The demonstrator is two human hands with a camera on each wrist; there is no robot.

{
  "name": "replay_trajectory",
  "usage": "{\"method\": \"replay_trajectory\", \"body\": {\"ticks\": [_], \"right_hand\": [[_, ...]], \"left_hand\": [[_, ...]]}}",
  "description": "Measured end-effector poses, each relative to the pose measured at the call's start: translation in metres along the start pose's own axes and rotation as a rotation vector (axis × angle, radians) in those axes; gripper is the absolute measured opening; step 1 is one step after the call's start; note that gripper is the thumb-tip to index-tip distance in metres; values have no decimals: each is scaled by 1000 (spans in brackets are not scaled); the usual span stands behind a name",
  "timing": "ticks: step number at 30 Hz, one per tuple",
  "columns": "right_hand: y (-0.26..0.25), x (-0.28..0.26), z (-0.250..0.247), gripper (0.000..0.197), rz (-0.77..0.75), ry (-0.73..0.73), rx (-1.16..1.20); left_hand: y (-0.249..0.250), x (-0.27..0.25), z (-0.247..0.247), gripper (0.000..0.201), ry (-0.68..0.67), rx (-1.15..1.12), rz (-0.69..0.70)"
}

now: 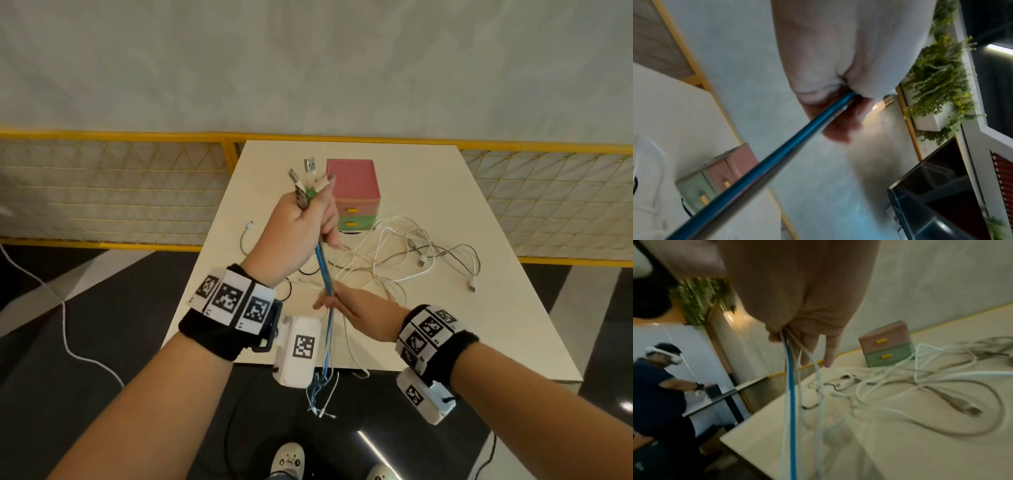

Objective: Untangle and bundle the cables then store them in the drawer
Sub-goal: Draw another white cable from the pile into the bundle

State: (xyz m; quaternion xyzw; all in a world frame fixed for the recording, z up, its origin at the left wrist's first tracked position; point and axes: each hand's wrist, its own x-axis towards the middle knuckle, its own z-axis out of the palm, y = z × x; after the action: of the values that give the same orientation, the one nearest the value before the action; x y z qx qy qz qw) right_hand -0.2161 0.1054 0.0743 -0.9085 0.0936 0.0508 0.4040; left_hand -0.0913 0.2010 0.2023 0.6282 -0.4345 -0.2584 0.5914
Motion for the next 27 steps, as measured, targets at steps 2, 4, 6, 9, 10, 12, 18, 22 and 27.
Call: {"method": "replay_trajectory", "body": {"ticks": [2, 4, 6, 9, 10, 12, 18, 22, 27], "right_hand": [[20, 14, 12, 30, 92, -256, -201], [39, 9, 19, 46, 232, -445, -389], [48, 14, 20, 47, 271, -398, -370], [43, 41, 15, 26, 206, -110, -254], [41, 53, 15, 24, 188, -46, -241], [40, 78, 20, 25, 175, 39, -242], [50, 131, 31, 39, 371, 65, -256], [62, 140, 43, 40, 523, -69, -326], [67, 139, 43, 36, 494, 105, -218]], "left_hand": [[-5, 4, -16, 52, 107, -114, -64], [-8, 8, -24, 53, 142, -176, -105], [-12, 9, -34, 54, 145, -161, -165], [-25, 7, -48, 55, 199, -106, -259], [-30, 6, -50, 57, 217, -110, -292], [-39, 5, -51, 58, 254, -142, -361], [-53, 9, -49, 52, 299, -200, -453], [-58, 12, -50, 51, 266, -196, -463], [-68, 14, -49, 51, 293, -196, -465]]}}
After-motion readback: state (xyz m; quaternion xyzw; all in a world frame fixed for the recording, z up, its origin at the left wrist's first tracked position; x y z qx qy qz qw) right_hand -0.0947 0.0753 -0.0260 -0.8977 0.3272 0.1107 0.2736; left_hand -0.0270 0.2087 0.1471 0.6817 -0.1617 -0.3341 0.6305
